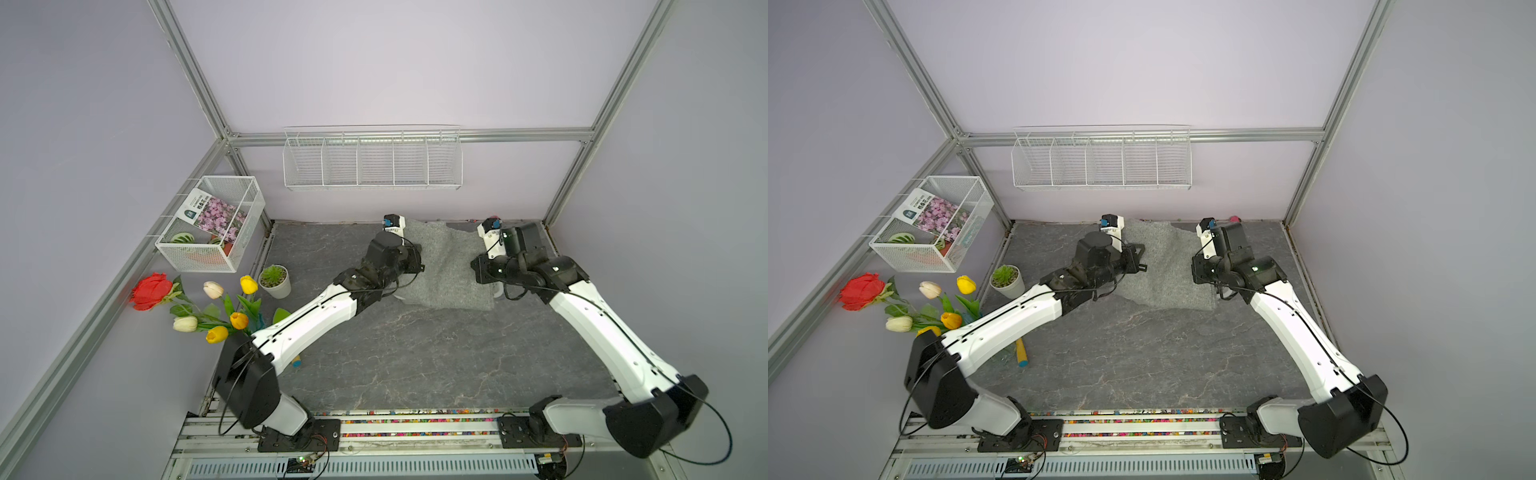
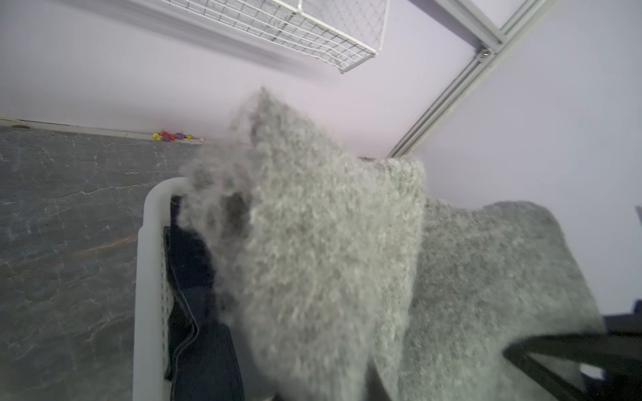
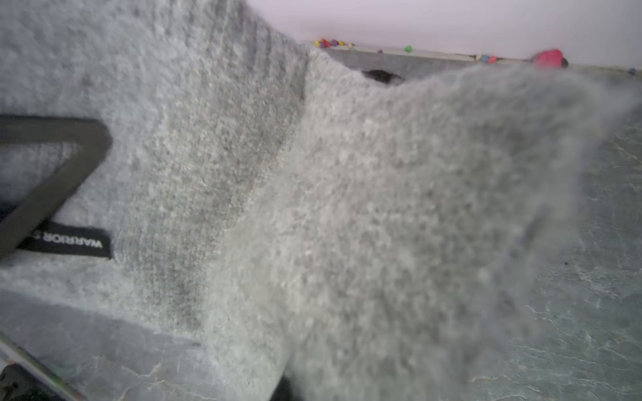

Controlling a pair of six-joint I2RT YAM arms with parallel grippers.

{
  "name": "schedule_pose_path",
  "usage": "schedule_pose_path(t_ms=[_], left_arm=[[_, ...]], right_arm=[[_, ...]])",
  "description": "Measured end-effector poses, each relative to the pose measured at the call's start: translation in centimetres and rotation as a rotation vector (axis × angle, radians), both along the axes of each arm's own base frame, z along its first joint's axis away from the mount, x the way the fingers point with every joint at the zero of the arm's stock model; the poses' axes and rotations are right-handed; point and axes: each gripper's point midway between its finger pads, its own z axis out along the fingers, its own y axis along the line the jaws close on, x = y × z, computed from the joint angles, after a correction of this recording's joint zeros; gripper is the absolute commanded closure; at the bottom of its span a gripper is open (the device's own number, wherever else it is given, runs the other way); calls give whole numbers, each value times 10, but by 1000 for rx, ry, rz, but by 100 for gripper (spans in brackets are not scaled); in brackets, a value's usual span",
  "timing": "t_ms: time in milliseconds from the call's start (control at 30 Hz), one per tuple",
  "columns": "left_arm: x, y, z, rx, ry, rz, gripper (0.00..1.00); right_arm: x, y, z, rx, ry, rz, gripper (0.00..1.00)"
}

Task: Put the folded scarf in the basket
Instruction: Place the scarf in the basket.

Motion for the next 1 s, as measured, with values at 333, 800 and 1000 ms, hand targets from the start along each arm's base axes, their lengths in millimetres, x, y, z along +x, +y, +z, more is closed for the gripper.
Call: schedule_pose_path(t_ms=[333,800,1000], left_arm=[[73,-12,-99,55,142,88,100],[89,-9,-121,29,153,105,82],[89,-4,-128,30,170,103,57]], right_arm=[[73,-43,-71,-76,143,-129,100],[108,-51,-130,-148,243,-148,66],[110,-53,-130,-150,224,-158,56]])
